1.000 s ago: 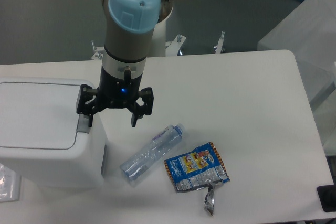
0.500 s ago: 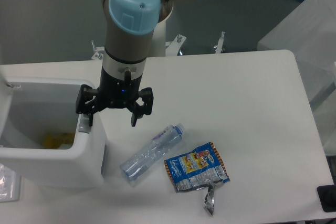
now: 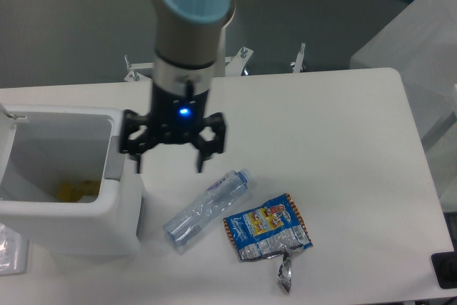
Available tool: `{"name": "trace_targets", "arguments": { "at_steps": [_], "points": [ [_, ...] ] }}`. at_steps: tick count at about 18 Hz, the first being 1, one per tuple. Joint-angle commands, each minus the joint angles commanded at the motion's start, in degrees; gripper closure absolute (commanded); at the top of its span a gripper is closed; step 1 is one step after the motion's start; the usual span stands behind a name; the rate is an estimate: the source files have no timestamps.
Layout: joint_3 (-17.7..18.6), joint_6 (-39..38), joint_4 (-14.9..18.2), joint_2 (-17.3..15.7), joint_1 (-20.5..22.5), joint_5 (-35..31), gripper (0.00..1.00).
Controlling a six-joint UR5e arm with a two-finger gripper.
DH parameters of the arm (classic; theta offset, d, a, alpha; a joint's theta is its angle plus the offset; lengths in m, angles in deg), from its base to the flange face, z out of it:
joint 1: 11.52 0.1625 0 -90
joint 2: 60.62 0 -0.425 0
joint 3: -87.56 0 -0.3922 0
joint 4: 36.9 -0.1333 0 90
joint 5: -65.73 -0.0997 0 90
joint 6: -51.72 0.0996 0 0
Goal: Open the trash can
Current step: 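Lift the gripper away from the opened trash can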
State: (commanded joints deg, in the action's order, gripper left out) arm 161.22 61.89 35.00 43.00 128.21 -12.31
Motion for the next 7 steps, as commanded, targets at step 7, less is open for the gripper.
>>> {"name": "trace_targets", "arguments": {
  "at_steps": [7],
  "points": [
    [2.9,23.2,0.6,0.1,5.5,-10.7,0.0]
  ]
}}
